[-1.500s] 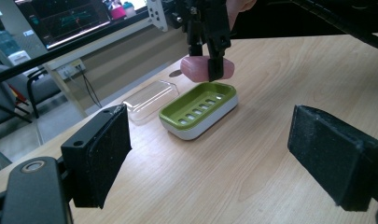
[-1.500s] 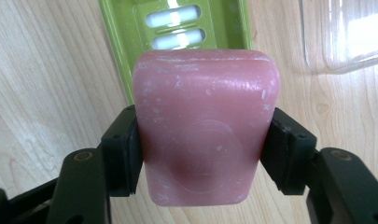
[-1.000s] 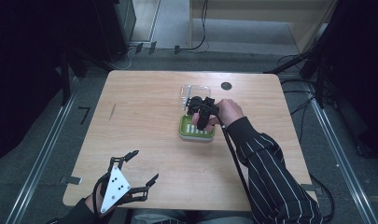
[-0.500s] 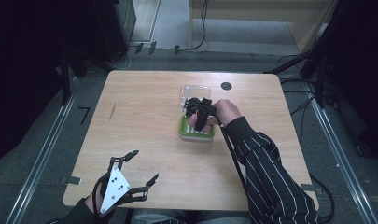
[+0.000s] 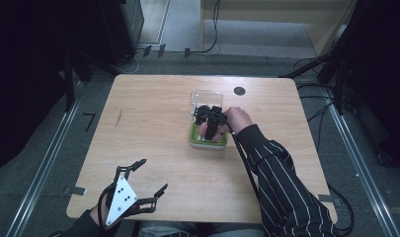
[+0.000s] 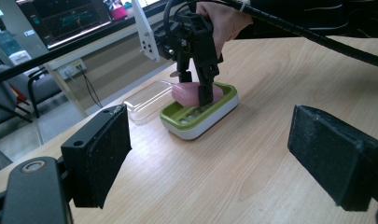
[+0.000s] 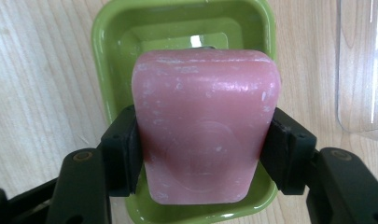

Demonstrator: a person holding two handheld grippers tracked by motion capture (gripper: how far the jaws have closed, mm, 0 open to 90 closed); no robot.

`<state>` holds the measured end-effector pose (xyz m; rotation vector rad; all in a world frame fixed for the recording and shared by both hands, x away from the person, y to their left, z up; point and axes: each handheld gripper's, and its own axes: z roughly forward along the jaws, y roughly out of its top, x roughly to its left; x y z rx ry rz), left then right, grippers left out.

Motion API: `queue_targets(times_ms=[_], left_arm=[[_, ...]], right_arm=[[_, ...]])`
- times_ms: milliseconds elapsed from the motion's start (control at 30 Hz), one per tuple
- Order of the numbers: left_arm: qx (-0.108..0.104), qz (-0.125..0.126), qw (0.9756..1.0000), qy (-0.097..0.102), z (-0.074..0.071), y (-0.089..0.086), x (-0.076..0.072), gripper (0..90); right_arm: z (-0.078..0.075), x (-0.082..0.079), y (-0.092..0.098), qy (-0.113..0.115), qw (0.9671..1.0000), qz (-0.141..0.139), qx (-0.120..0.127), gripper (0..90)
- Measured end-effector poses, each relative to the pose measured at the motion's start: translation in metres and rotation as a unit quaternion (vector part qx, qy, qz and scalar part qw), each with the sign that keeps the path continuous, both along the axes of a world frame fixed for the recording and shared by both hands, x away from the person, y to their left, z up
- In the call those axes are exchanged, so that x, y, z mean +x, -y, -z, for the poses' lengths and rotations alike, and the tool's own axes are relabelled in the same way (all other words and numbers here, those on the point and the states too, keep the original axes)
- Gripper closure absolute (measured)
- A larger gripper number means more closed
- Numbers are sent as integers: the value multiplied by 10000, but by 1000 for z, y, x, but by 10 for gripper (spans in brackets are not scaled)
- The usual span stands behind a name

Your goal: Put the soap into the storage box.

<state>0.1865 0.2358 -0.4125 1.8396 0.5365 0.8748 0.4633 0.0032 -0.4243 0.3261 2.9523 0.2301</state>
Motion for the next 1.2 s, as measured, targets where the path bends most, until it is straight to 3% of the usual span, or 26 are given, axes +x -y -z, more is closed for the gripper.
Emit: queue_targets(times_ms=[533, 633, 733, 800, 1200], left_arm=[[-15, 7, 10000, -1, 0, 1, 1, 137], [19, 12, 10000, -5, 0, 2, 1, 137], [26, 19, 10000, -2, 0, 1, 2, 137], [27, 20, 10000, -3, 0, 1, 2, 137], [-2, 31, 10000, 1, 0, 2, 2, 137]], right_arm=[[8, 0, -1, 11, 9999, -16, -109, 384], [9, -1, 0, 106, 9998, -29, -143, 382], [10, 0, 1, 101, 9999, 8, -47, 368], [7, 1, 3, 120, 9999, 27, 56, 352], [-6, -5, 6, 27, 9993, 369, 57, 165]])
